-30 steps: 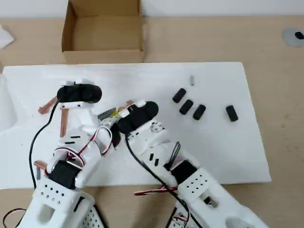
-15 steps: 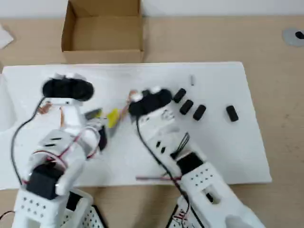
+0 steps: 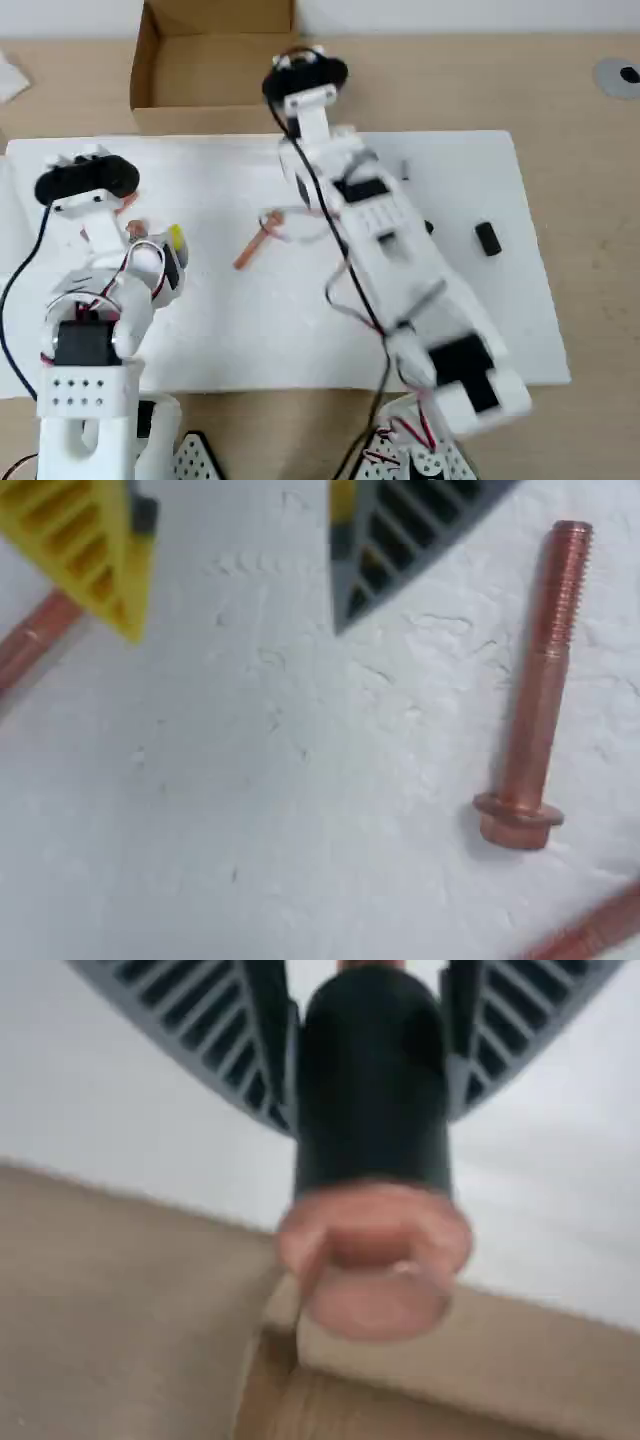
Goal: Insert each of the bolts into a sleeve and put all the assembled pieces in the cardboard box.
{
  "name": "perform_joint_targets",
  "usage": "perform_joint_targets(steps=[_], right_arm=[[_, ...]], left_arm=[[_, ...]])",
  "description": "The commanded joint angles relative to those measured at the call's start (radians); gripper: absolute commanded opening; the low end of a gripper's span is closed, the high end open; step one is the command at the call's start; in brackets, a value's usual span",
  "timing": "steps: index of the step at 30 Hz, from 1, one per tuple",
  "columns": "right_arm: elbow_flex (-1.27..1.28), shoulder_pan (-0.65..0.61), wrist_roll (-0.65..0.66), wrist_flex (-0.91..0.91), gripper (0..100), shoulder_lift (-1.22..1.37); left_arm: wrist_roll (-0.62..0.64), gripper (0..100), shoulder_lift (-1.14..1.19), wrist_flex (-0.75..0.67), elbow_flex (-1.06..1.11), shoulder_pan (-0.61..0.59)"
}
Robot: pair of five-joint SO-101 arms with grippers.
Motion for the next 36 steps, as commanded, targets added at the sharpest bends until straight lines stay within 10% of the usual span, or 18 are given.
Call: perform_joint_targets(steps=[1, 23, 36], right_arm=[[-0.331, 0.015, 0.032, 0.032, 0.9, 0.17], [-1.629, 0.016, 0.423, 0.072, 1.3, 1.145], [-1.948, 0.015, 0.454, 0.272, 22.6, 1.334]], left_arm=[[-0.005, 14, 0.053, -0.063, 0.0, -0.009], [-0.002, 14, 0.259, -0.17, 0.002, 0.16], [0.04, 14, 0.254, -0.172, -0.005, 0.147]])
